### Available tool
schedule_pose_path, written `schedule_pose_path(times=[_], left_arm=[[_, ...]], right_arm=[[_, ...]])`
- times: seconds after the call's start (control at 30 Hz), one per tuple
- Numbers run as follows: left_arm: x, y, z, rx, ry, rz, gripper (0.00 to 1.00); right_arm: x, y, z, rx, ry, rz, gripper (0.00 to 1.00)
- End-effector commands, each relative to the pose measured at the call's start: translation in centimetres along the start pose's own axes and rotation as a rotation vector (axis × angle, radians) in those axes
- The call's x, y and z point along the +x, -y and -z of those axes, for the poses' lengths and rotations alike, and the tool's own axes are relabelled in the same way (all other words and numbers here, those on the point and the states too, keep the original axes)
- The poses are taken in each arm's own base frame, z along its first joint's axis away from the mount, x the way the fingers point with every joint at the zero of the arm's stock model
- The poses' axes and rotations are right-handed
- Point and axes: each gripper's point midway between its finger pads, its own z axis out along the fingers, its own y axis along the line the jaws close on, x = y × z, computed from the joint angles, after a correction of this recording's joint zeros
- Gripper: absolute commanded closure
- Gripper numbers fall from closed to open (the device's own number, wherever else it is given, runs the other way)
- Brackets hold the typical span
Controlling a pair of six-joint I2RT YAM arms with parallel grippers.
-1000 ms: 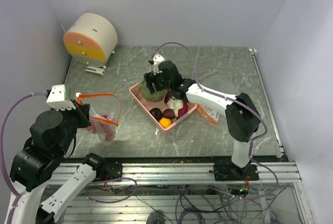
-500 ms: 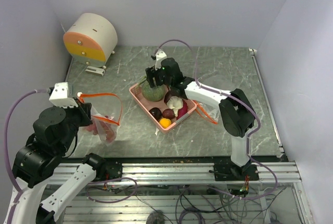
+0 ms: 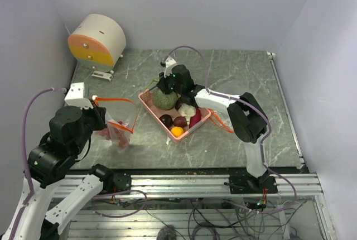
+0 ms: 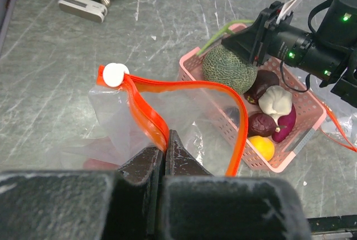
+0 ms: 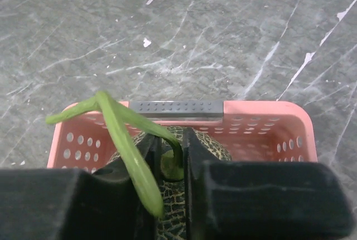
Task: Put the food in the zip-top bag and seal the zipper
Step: Pick up the fake fruit from the bin.
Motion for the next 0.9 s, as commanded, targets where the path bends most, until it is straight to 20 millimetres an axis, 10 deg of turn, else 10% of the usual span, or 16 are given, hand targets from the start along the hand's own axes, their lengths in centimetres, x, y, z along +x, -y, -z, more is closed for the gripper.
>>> schedule_pose_path(times=[0.0, 0.53, 0.87], left_arm=[[-0.7, 1.9, -1.6, 0.057, 0.018, 0.045, 0.93], [4.0, 7.8, -10.4, 0.192, -0.117, 0.151, 0.93], [5.2, 7.5, -10.9, 0.192, -0.107, 0.161, 0.91]], right_arm=[[-1.3, 0.8, 1.7, 0.016, 0.040, -0.039, 0.94], [-12.0, -0.1, 15.2, 0.045, 0.319, -0.110, 1.00], [-14.1, -6.1, 24.0, -0.283, 0.430, -0.175, 1.00]])
